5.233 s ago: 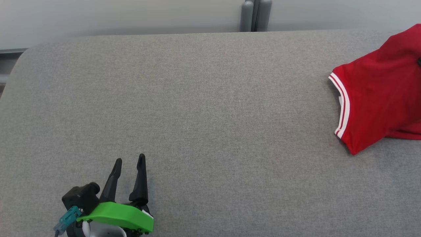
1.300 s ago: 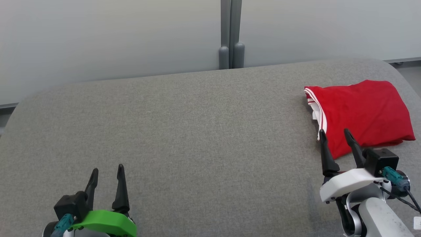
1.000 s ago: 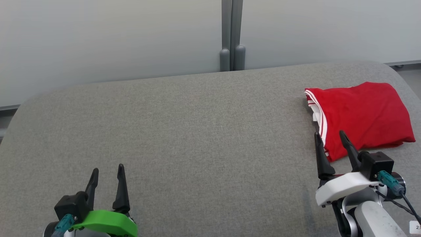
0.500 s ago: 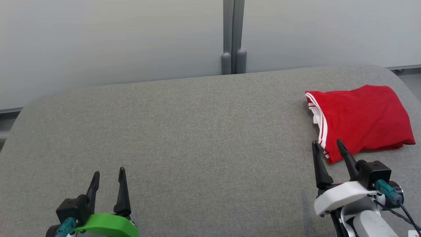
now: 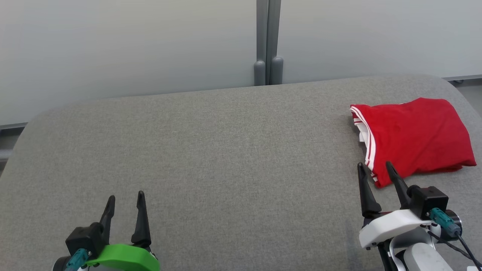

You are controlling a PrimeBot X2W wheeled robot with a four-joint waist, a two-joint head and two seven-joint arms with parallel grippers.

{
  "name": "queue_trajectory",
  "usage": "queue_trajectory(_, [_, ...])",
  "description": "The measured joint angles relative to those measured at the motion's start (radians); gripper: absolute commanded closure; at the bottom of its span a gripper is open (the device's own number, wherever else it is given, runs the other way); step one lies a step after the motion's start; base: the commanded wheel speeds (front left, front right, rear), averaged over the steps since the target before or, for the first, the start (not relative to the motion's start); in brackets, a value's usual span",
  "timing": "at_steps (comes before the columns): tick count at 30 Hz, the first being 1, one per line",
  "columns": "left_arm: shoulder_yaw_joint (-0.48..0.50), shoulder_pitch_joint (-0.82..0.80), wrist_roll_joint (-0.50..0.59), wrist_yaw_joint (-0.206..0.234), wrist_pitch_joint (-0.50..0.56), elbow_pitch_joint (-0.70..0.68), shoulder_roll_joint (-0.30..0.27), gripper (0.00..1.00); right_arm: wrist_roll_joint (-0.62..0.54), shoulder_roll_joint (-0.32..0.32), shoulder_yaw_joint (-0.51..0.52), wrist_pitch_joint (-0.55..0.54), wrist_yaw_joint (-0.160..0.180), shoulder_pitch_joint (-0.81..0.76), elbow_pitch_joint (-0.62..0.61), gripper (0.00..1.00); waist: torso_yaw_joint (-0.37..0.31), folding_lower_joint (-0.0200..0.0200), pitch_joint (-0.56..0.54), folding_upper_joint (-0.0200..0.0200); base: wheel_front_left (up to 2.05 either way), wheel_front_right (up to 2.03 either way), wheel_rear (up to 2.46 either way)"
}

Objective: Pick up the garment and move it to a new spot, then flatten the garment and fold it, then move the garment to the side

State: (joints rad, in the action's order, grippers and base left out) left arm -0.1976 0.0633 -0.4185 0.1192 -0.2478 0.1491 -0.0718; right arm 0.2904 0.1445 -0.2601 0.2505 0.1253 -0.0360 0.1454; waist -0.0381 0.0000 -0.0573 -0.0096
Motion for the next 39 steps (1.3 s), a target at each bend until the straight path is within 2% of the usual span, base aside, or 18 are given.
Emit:
queue_trajectory(1, [-0.001,0.0,0.001,0.0,0.0,-0.001,0.0,0.0,0.0,-0.002,0.0,0.0,0.0,-0.001,-0.001,0.0,0.0,0.0,0.0,0.0,0.0,0.0,0.0])
queue_trajectory(2, [-0.002,0.0,0.001,0.0,0.0,0.002,0.001,1.0,0.0,-0.003,-0.001,0.0,-0.001,-0.004,0.003,1.0,0.001,0.0,0.0,0.0,0.0,0.0,0.0])
queue_trajectory(14, [0.0,0.031,-0.035,-0.006,0.011,0.065,0.017,1.0,0.035,-0.025,-0.006,-0.005,-0.011,-0.062,0.056,1.0,0.002,0.0,0.003,0.0,0.0,0.0,0.0])
queue_trajectory(24, [0.024,0.03,-0.184,-0.024,0.049,0.065,0.017,1.0,0.2,-0.037,0.024,-0.033,-0.036,-0.06,0.049,1.0,0.006,0.0,0.01,0.0,0.0,0.0,0.0])
queue_trajectory(39, [0.065,0.022,-0.337,-0.066,0.1,0.069,0.019,1.0,0.389,-0.048,0.078,-0.08,-0.063,-0.053,0.049,1.0,0.012,0.0001,0.019,0.0,0.0,0.0,0.0])
